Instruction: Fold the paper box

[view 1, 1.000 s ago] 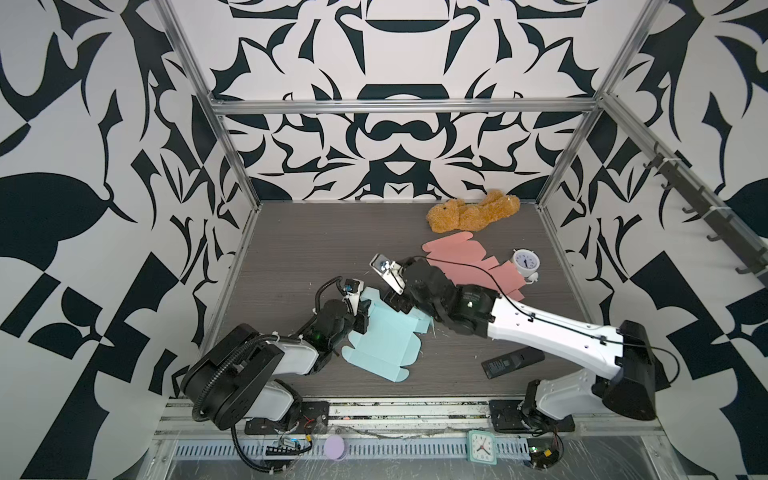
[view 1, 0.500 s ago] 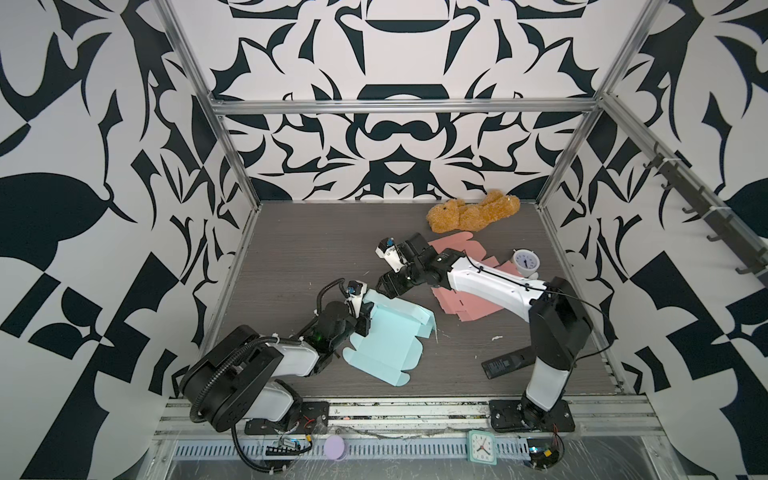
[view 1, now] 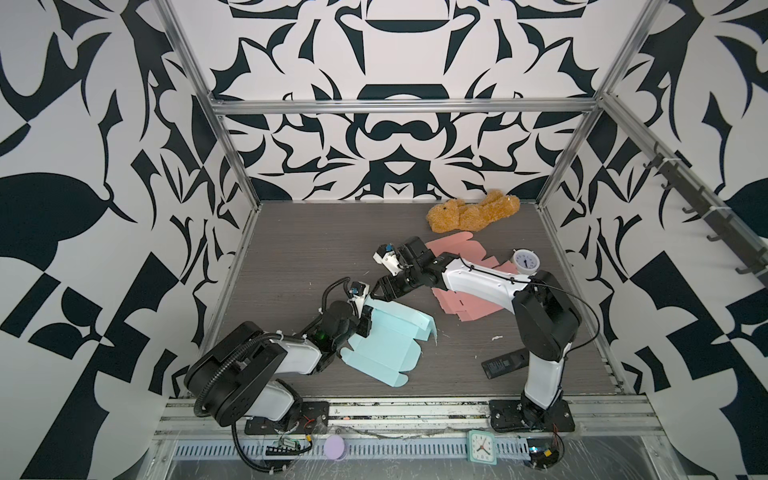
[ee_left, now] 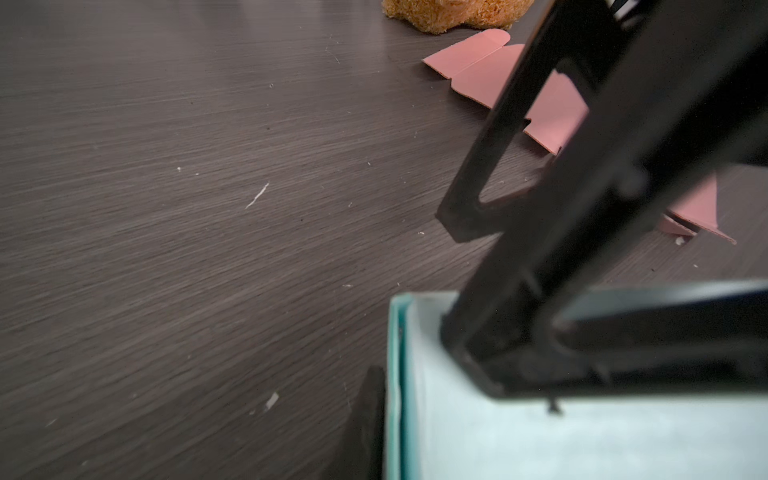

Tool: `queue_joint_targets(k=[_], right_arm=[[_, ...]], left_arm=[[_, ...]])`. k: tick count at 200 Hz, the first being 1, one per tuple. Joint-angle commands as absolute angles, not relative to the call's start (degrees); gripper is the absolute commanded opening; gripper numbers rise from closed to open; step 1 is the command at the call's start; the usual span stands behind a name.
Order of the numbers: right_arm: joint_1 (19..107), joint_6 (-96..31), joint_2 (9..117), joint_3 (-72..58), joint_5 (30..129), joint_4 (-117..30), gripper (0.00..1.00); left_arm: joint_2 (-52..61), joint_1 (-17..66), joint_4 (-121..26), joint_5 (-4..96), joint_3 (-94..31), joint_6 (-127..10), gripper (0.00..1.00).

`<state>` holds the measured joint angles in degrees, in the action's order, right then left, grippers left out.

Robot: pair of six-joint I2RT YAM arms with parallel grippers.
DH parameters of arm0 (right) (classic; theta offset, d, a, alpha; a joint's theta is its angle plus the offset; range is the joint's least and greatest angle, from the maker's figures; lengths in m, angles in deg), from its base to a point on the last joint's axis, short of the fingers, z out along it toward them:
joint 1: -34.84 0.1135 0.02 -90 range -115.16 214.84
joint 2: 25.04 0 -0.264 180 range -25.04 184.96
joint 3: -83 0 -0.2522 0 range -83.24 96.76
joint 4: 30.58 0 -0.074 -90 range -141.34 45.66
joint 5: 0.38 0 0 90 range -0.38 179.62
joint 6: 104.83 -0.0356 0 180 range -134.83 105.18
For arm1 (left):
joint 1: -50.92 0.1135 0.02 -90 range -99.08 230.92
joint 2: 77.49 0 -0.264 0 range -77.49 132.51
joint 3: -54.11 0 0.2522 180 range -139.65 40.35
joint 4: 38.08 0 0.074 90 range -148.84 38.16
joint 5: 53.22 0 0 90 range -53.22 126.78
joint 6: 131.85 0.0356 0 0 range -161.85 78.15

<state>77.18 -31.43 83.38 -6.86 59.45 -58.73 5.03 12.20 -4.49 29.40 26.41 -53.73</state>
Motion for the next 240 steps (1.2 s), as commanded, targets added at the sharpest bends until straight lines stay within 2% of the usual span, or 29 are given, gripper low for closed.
queue_joint_targets(k=[1, 22, 52, 85, 119, 181, 213, 240], right_arm=[[77.38, -32.10, 83.14, -9.47, 58.77, -59.79, 0.59], [77.40, -33.46, 81.99, -11.79, 58.77, -57.79, 0.57], [77.78, -36.14, 80.84, -14.96, 58.32, -54.67, 0.53], [78.38, -37.75, 79.00, -18.89, 59.37, -52.92, 0.52], [78.48, -38.06, 76.85, -20.74, 61.82, -53.01, 0.51], [78.52, -38.64, 75.13, -21.12, 66.38, -53.60, 0.51], [78.90, -39.89, 73.88, -22.52, 67.70, -52.52, 0.51], [79.59, -41.36, 73.34, -24.02, 68.37, -50.60, 0.50]], left_arm=[[6.14, 11.62, -4.84, 25.69, 24.67, -53.67, 0.17], [6.45, 10.75, -5.00, 23.97, 25.05, -54.31, 0.17], [6.73, 9.84, -4.92, 22.16, 25.01, -54.53, 0.10], [6.45, 9.62, -5.17, 21.69, 24.99, -54.15, 0.08], [6.32, 9.35, -5.09, 23.62, 25.69, -54.27, 0.20], [8.54, 9.00, -3.31, 24.30, 26.97, -55.87, 0.23], [10.36, 8.96, -1.99, 24.18, 26.53, -56.17, 0.14], [10.89, 8.88, -1.84, 23.85, 26.41, -56.10, 0.11]])
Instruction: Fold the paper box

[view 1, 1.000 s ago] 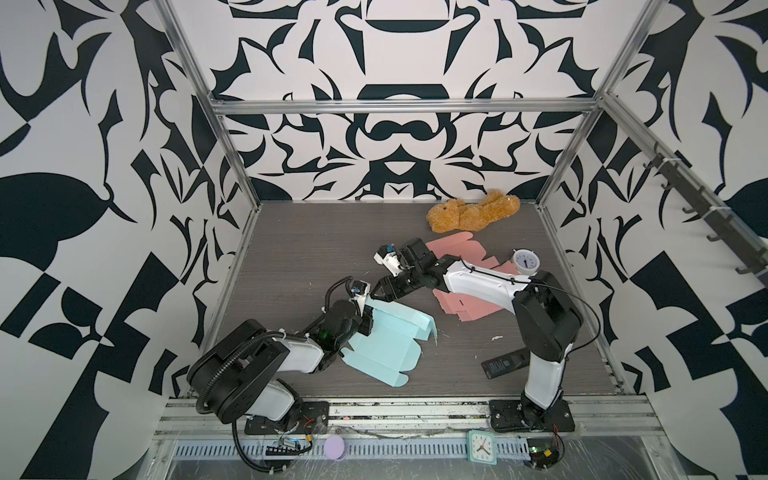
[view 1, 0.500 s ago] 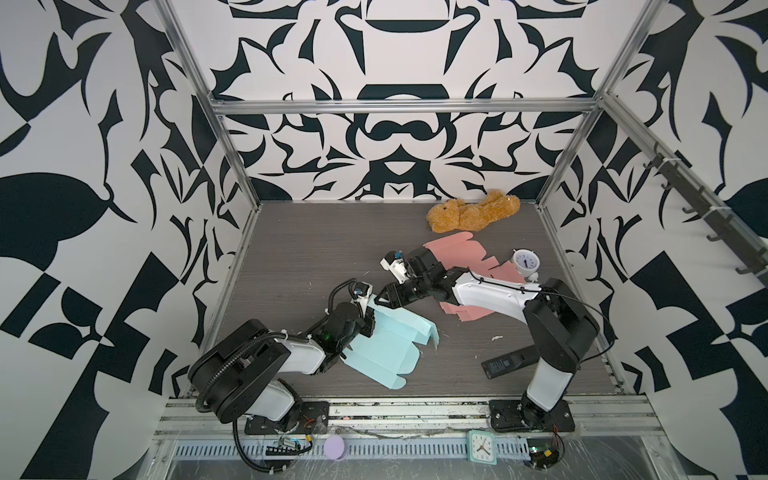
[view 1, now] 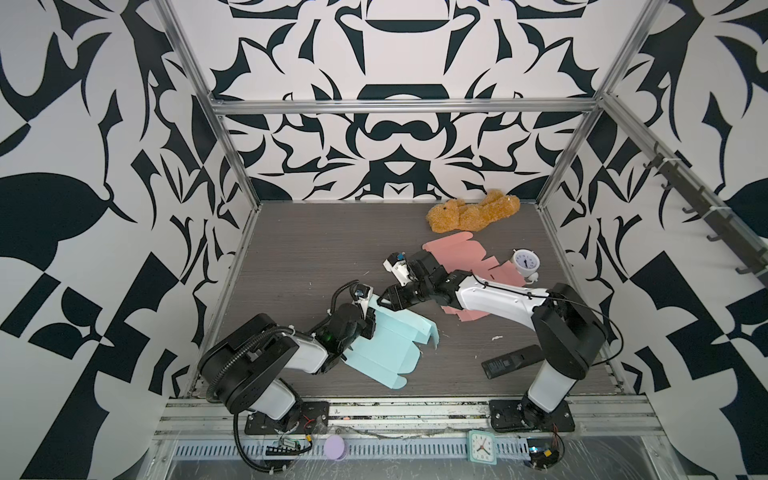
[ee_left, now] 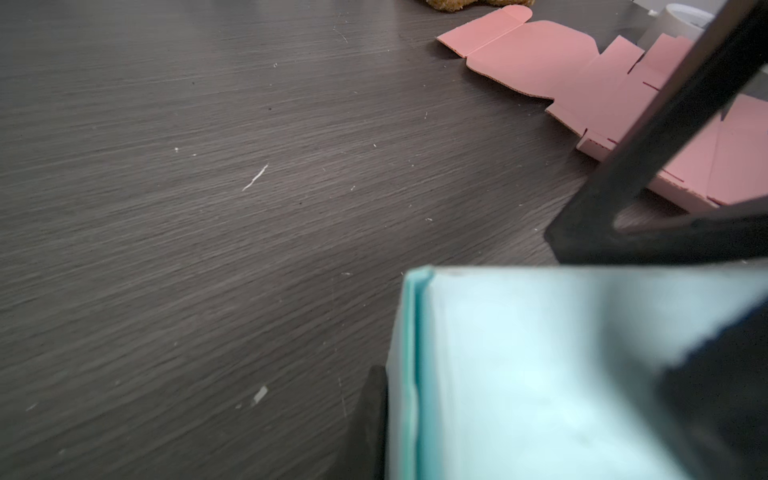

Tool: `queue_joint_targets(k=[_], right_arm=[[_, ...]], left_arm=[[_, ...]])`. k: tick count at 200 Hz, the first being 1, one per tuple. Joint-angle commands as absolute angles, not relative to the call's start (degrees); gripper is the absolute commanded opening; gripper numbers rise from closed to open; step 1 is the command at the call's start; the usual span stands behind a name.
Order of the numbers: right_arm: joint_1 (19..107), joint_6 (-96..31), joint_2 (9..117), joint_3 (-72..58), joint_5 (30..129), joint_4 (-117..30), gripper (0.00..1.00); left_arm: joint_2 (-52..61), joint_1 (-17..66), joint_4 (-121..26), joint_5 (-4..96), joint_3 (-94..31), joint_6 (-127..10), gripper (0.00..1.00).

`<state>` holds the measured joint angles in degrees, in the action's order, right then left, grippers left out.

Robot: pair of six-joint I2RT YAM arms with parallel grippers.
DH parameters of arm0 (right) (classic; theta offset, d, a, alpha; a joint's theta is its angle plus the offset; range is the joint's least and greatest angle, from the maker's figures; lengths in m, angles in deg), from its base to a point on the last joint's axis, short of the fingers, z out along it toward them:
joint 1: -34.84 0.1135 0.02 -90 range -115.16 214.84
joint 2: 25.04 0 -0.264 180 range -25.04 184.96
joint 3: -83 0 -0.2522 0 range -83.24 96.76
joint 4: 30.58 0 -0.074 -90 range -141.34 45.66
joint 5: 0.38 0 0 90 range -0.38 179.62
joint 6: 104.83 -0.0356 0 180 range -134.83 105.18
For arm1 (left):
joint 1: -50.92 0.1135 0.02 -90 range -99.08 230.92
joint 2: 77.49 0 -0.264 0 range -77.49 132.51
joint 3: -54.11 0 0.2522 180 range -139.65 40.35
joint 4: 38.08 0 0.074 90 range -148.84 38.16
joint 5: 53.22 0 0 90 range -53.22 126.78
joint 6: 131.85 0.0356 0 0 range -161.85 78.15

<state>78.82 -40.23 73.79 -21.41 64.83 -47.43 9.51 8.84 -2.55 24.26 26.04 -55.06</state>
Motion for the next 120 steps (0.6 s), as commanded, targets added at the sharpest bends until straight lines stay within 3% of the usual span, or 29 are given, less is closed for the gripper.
queue_joint_targets(k=[1, 20, 53, 120], right_arm=[[79.62, -41.45, 73.37, -24.10, 68.36, -50.50, 0.50], [79.79, -43.05, 72.73, -25.61, 67.83, -48.40, 0.50], [79.84, -43.65, 71.85, -27.11, 68.21, -47.64, 0.50], [79.92, -44.03, 70.76, -28.57, 69.50, -46.76, 0.50]], left_arm=[[10.82, 8.90, -1.84, 23.85, 26.43, -56.14, 0.11], [10.40, 8.82, -1.81, 23.51, 26.79, -56.05, 0.12], [10.37, 8.74, -1.83, 23.25, 27.48, -56.64, 0.26], [12.08, 8.47, 1.76, 21.99, 29.36, -58.63, 0.21]])
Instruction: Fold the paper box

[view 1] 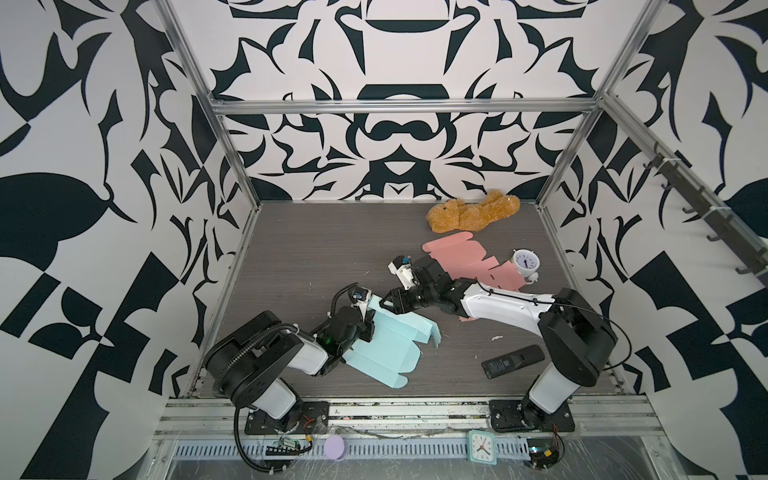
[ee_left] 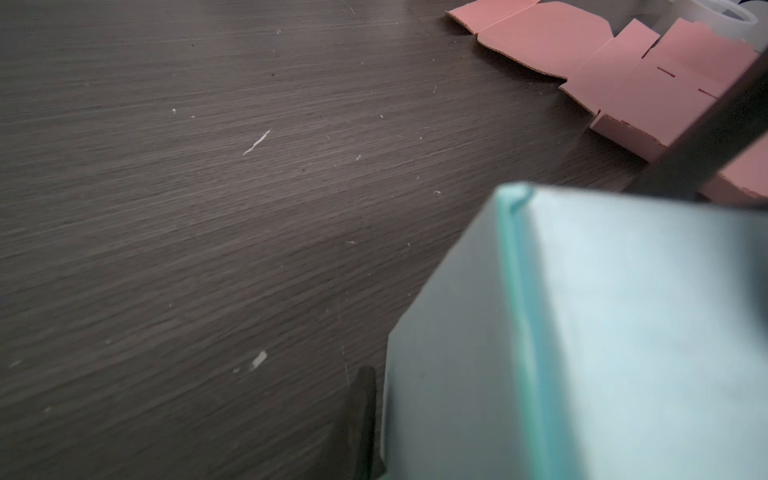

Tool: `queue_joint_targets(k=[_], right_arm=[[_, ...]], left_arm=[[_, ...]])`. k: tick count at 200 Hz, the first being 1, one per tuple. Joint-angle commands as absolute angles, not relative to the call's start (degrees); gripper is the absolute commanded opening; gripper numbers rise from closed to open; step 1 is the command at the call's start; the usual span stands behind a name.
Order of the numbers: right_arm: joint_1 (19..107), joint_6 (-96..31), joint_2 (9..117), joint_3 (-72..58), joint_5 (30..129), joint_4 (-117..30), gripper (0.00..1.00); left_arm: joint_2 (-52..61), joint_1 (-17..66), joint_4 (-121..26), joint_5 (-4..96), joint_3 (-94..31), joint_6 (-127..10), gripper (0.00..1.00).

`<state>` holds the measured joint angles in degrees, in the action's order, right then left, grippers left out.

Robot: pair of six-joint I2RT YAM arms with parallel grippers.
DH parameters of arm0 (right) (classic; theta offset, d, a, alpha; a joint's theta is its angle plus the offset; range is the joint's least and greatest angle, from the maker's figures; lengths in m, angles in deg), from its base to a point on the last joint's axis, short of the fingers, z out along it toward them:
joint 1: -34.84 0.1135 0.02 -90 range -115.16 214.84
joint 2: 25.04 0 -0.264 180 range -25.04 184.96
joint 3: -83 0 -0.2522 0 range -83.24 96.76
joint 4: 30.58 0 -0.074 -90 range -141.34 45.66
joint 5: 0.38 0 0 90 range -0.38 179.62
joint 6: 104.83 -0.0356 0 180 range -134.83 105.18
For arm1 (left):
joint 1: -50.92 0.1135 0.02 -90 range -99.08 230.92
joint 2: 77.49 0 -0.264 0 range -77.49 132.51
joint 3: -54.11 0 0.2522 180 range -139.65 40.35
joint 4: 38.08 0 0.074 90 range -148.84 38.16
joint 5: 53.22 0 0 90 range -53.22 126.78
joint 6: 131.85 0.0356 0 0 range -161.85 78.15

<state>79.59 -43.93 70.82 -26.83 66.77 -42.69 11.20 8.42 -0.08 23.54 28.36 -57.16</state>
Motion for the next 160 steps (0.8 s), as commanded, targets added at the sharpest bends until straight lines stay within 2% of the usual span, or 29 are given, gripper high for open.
queue_joint_targets(k=[1, 47, 84, 109, 134, 160], right_arm=[[79.92, -44.02, 70.76, -28.57, 69.50, -46.78, 0.50], [80.87, -45.22, 70.86, -29.55, 68.57, -45.87, 0.49], [80.86, -52.21, 69.10, -32.83, 62.07, -40.10, 0.49], [80.89, -54.86, 67.24, -34.66, 60.84, -38.55, 0.49], [80.89, -55.30, 66.03, -35.50, 61.37, -38.75, 0.49], [80.89, -55.45, 66.35, -36.19, 62.55, -38.27, 0.49]], left_arm=[[12.12, 8.47, 1.76, 22.00, 29.36, -58.68, 0.21], [10.60, 8.47, 1.95, 21.80, 29.84, -59.01, 0.14], [9.55, 8.48, 1.95, 21.49, 30.52, -59.34, 0.13], [9.10, 8.47, 1.68, 21.22, 30.81, -59.58, 0.13], [8.78, 8.43, 1.68, 21.39, 31.03, -59.71, 0.18], [8.34, 8.47, 1.68, 21.91, 30.94, -59.60, 0.19]])
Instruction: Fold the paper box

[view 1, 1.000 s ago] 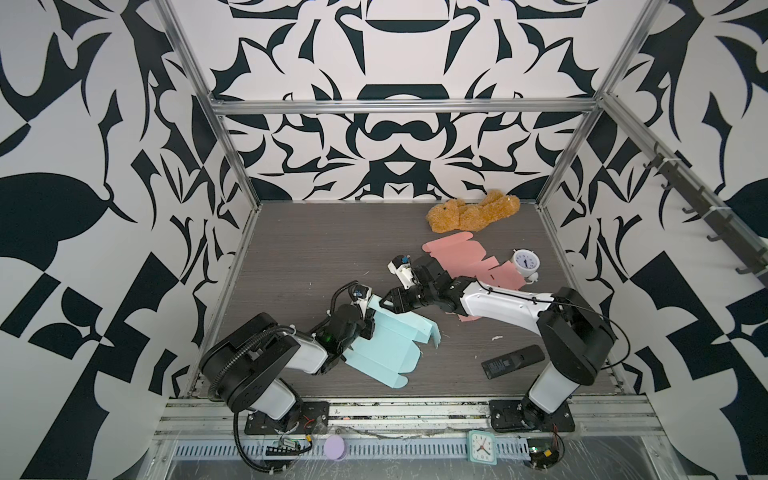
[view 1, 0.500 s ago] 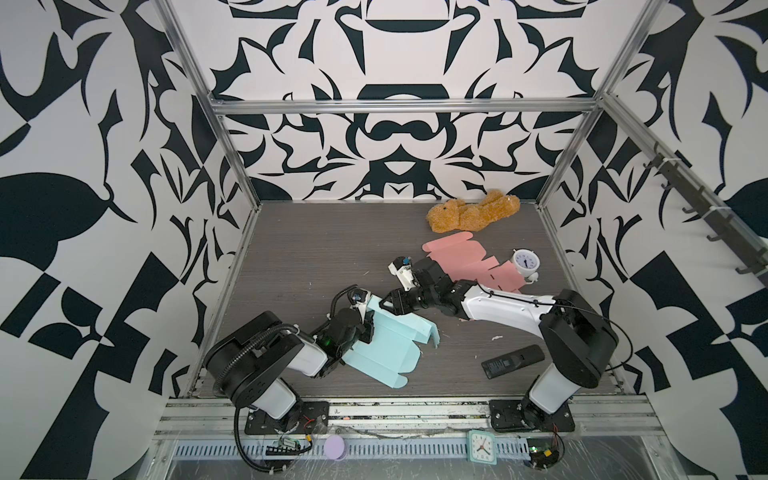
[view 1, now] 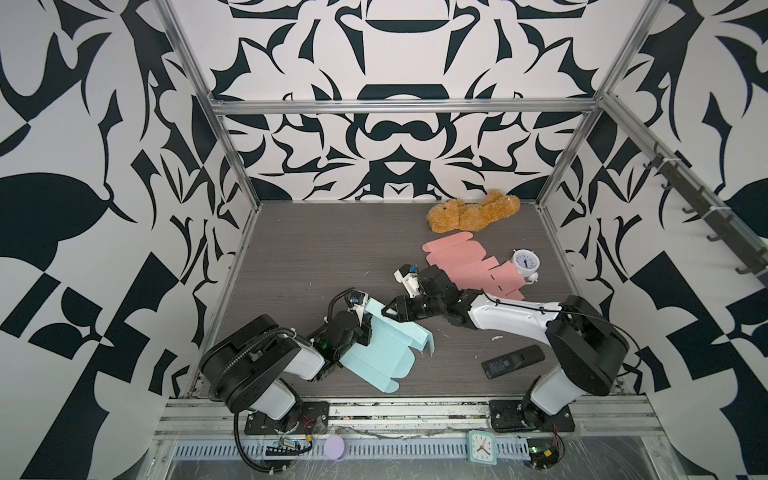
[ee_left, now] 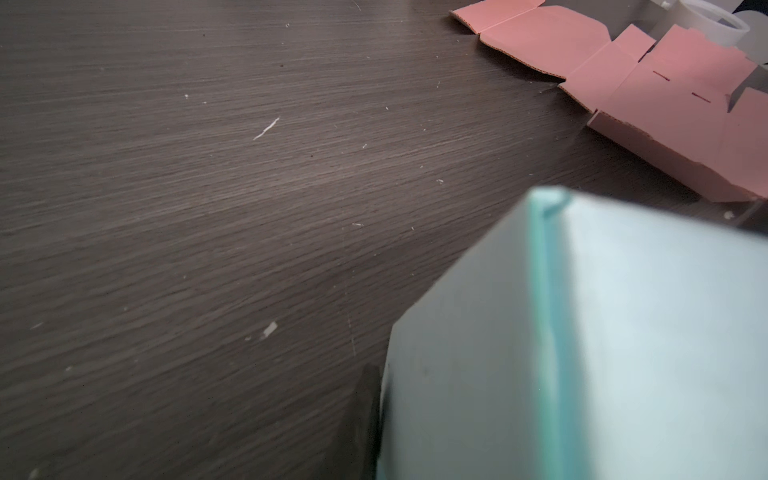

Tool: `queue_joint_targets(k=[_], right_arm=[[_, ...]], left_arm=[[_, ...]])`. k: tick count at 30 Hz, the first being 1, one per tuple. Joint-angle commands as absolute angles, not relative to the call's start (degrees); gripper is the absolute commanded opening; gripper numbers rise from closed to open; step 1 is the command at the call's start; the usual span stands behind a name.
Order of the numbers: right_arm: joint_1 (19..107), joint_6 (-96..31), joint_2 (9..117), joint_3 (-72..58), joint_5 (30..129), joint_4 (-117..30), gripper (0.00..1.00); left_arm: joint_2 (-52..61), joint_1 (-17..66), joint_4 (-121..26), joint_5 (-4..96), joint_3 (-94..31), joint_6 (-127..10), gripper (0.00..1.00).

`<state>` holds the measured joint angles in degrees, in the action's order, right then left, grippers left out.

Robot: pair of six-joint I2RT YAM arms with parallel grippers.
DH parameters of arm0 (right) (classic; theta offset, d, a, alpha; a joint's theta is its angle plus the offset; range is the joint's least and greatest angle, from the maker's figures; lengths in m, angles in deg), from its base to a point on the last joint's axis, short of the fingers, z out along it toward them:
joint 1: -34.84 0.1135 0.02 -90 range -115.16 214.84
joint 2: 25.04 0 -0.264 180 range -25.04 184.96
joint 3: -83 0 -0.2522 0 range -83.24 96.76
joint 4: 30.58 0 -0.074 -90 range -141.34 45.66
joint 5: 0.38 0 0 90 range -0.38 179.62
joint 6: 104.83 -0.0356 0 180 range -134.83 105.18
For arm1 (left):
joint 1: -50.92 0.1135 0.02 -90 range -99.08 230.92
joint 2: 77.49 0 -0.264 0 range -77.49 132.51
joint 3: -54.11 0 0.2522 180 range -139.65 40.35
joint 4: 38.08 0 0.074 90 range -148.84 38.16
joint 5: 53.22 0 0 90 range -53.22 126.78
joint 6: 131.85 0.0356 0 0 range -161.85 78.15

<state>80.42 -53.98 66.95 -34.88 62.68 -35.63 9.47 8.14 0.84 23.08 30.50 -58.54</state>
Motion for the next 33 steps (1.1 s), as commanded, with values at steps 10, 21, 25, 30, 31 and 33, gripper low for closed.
queue_joint_targets(k=[10, 21, 25, 30, 31, 33], right_arm=[[80.89, -56.74, 66.20, -37.25, 63.08, -37.10, 0.49], [80.17, -60.97, 64.13, -39.26, 58.16, -32.50, 0.49], [79.84, -60.14, 62.24, -38.83, 58.19, -34.37, 0.51], [72.15, -49.88, 55.95, -30.95, 55.35, -45.69, 0.64], [70.97, -48.84, 55.44, -30.33, 55.72, -46.65, 0.65], [68.28, -47.07, 55.53, -28.71, 55.83, -48.81, 0.65]], left_arm=[[4.99, 8.47, 0.12, 22.64, 30.97, -60.14, 0.19], [5.77, 8.52, 0.57, 22.41, 30.68, -60.15, 0.10], [5.35, 8.47, -0.36, 22.80, 30.76, -59.84, 0.09], [5.27, 8.47, 0.01, 23.50, 31.38, -60.04, 0.09], [5.30, 8.43, 0.01, 23.48, 31.34, -60.15, 0.09], [5.16, 8.48, 0.18, 23.60, 31.26, -59.94, 0.09]])
